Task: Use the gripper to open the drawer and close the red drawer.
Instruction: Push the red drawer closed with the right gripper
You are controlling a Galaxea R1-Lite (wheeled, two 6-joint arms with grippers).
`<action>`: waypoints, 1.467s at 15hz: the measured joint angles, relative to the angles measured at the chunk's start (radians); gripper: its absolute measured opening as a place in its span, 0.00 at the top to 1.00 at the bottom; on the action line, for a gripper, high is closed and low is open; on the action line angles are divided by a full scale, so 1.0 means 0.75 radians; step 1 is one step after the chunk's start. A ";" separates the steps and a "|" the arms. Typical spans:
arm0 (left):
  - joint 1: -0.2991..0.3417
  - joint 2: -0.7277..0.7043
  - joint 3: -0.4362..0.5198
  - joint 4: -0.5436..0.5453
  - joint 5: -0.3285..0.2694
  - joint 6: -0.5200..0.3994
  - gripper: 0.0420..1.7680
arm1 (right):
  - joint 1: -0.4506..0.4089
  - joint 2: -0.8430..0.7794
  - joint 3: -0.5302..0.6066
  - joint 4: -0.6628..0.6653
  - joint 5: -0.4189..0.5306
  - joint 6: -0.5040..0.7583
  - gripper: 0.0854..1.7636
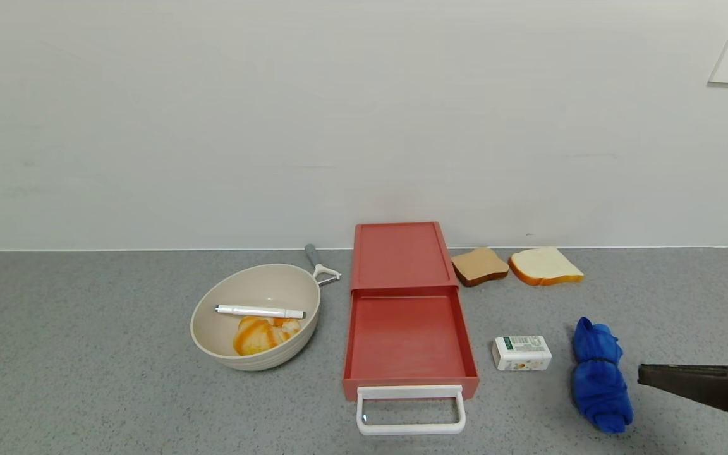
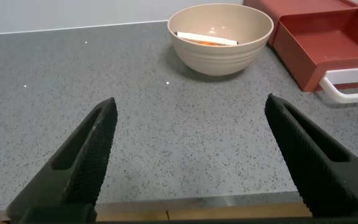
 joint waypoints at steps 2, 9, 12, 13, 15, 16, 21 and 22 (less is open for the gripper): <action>0.000 0.000 0.000 0.000 0.000 -0.001 0.03 | 0.011 0.035 -0.041 0.001 -0.003 0.005 0.98; 0.000 0.000 0.000 0.000 0.000 0.000 0.03 | 0.269 0.293 -0.254 0.040 -0.304 0.255 0.98; 0.000 0.000 0.000 0.000 0.000 -0.001 0.03 | 0.400 0.450 -0.350 0.094 -0.444 0.344 0.98; 0.000 0.000 0.000 0.000 0.000 0.000 0.03 | 0.432 0.500 -0.394 0.145 -0.464 0.366 0.98; 0.000 0.000 0.000 0.000 0.000 0.000 0.03 | 0.496 0.598 -0.470 0.235 -0.496 0.415 0.98; 0.000 0.000 0.000 0.000 0.000 0.000 0.03 | 0.525 0.644 -0.494 0.262 -0.514 0.426 0.98; 0.000 0.000 0.000 0.000 0.000 0.000 0.03 | 0.645 0.851 -0.534 0.272 -0.558 0.457 0.98; 0.000 0.000 0.000 0.000 0.000 0.000 0.03 | 0.666 0.888 -0.535 0.268 -0.566 0.463 0.98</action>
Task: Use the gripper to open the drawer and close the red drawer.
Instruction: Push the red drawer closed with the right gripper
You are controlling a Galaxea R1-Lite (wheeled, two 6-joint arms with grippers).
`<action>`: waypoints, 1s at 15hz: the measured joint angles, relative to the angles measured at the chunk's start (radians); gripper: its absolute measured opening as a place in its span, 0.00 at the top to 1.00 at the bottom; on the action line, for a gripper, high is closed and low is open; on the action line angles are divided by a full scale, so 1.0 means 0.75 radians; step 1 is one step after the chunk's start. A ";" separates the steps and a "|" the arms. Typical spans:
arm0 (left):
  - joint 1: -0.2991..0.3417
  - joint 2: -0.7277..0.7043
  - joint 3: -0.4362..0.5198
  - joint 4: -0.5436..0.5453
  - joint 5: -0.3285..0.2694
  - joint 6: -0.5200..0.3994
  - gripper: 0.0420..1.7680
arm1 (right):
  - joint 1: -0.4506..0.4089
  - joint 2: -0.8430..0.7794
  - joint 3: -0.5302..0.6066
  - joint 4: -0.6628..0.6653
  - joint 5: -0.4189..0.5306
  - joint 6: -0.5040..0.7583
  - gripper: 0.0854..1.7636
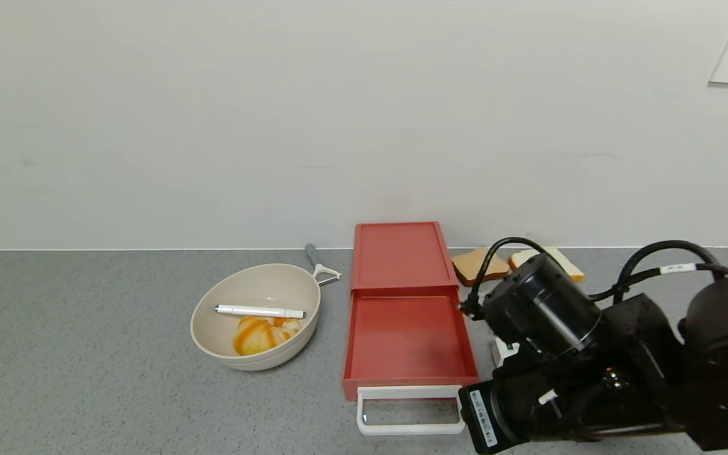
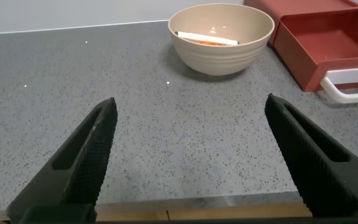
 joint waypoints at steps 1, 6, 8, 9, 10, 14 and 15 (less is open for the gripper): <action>0.000 0.000 0.000 0.000 0.000 0.000 0.03 | 0.023 0.035 0.000 -0.003 -0.017 0.004 0.98; 0.000 0.000 0.000 0.000 0.000 0.000 0.03 | 0.117 0.167 -0.015 -0.005 -0.046 0.008 0.98; 0.000 0.000 0.000 0.000 0.000 -0.001 0.03 | 0.144 0.207 -0.019 -0.005 -0.045 0.021 0.98; 0.000 0.000 0.000 0.000 0.000 0.000 0.03 | 0.153 0.224 -0.026 -0.005 -0.044 0.030 0.98; 0.000 0.000 0.000 0.000 0.000 -0.001 0.03 | 0.162 0.241 -0.033 -0.003 -0.045 0.035 0.98; 0.000 0.000 0.000 0.000 0.000 0.000 0.03 | 0.182 0.315 -0.072 -0.005 -0.048 0.038 0.98; 0.000 0.000 0.000 0.000 -0.001 -0.001 0.03 | 0.184 0.332 -0.087 -0.005 -0.048 0.037 0.98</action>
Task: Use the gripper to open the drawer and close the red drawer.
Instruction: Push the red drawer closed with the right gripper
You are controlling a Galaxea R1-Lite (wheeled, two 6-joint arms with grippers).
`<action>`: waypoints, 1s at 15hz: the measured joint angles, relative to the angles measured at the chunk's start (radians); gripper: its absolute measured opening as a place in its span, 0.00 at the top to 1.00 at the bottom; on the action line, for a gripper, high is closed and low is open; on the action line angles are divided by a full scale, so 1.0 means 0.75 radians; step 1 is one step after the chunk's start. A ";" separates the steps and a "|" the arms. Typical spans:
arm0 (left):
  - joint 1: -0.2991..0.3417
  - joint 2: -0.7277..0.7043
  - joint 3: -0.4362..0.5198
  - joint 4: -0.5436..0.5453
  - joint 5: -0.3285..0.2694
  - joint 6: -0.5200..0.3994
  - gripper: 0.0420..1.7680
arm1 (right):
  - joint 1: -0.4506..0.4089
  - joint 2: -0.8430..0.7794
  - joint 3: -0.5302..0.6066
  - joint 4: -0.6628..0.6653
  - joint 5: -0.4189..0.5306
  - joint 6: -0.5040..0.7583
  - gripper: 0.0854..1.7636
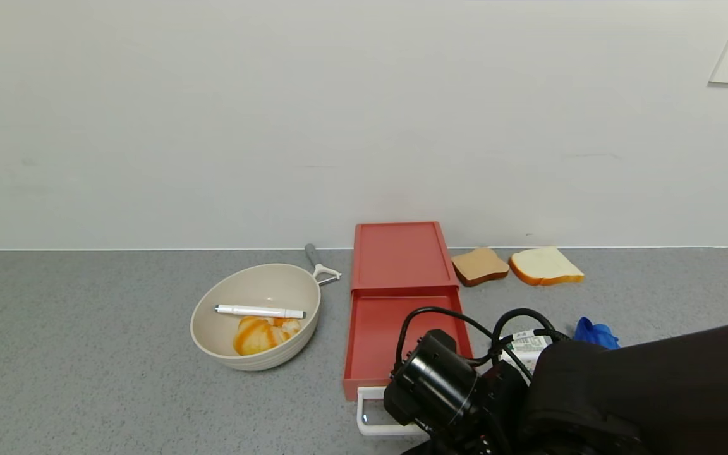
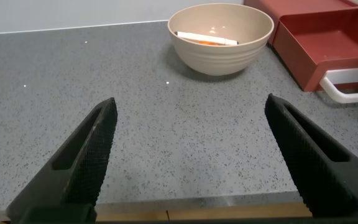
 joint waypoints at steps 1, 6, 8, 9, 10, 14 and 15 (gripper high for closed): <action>0.000 0.000 0.000 0.000 0.001 0.001 0.03 | 0.002 0.012 -0.013 0.001 -0.001 -0.002 0.98; 0.000 0.000 0.000 0.000 0.001 0.001 0.03 | 0.035 0.051 -0.031 -0.055 -0.134 -0.003 0.98; 0.000 0.000 0.000 0.000 0.001 0.000 0.03 | 0.046 0.056 -0.016 -0.096 -0.158 -0.002 0.98; 0.000 0.000 0.000 0.000 0.001 0.001 0.03 | 0.049 0.057 -0.007 -0.126 -0.170 0.000 0.98; 0.000 0.000 0.000 0.000 0.001 0.001 0.03 | 0.052 0.058 0.006 -0.142 -0.180 0.008 0.98; 0.000 0.000 0.000 0.000 0.000 0.001 0.03 | 0.071 0.058 0.049 -0.214 -0.245 0.072 0.98; 0.000 0.000 0.000 0.000 0.000 0.001 0.03 | 0.072 0.057 0.062 -0.249 -0.251 0.077 0.98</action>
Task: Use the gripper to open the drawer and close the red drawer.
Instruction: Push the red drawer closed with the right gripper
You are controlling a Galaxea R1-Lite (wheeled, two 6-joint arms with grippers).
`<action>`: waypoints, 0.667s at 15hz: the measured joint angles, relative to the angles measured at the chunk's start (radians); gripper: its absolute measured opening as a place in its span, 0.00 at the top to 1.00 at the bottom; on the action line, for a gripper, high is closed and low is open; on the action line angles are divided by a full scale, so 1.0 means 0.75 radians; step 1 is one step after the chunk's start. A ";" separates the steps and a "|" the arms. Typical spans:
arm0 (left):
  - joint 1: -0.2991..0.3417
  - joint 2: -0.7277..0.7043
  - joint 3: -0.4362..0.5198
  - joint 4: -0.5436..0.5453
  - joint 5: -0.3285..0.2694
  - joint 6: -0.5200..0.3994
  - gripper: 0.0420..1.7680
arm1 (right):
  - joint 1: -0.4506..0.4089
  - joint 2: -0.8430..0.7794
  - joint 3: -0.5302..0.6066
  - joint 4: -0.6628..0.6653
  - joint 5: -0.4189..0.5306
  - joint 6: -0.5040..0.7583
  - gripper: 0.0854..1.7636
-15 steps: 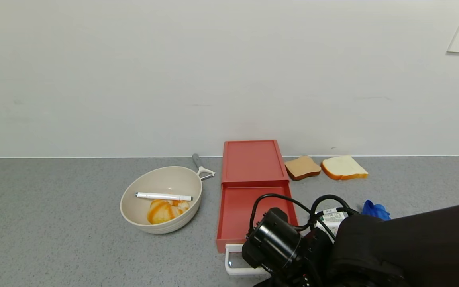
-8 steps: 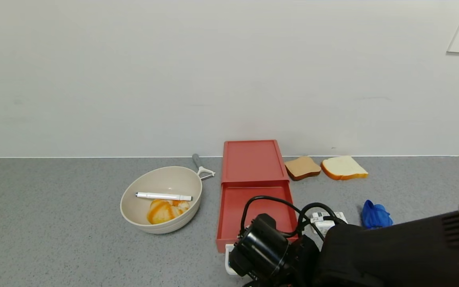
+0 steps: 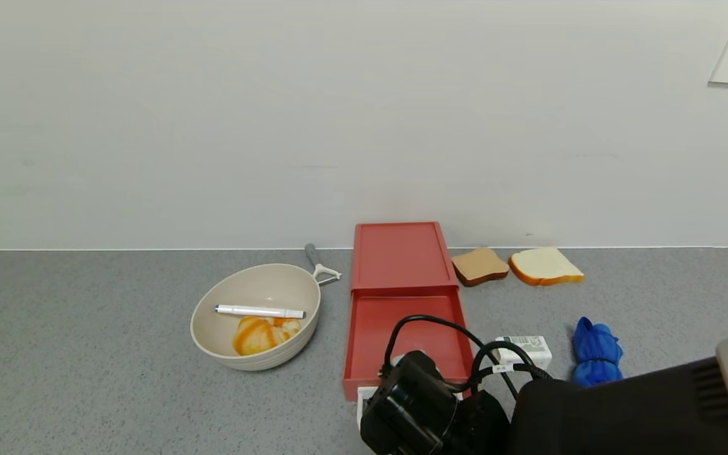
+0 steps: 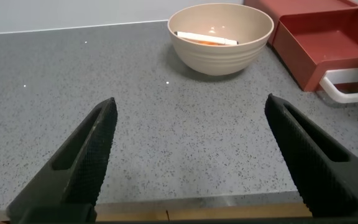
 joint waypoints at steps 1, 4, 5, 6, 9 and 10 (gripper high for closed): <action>0.000 0.000 0.000 0.000 0.001 0.000 0.03 | 0.001 0.000 0.016 -0.046 -0.001 0.005 0.98; 0.000 0.000 0.000 0.000 0.000 0.000 0.03 | 0.004 -0.001 0.083 -0.178 -0.057 0.012 0.98; 0.000 0.000 0.000 0.000 0.001 -0.001 0.03 | 0.007 -0.001 0.103 -0.185 -0.062 0.012 0.98; 0.000 0.000 0.000 0.000 0.001 0.000 0.03 | 0.010 -0.002 0.117 -0.190 -0.064 0.012 0.98; 0.000 0.000 0.000 0.000 0.001 0.000 0.03 | 0.013 -0.006 0.135 -0.200 -0.095 0.013 0.98; 0.000 0.000 0.000 0.000 0.001 0.000 0.03 | 0.014 -0.007 0.137 -0.201 -0.098 0.013 0.98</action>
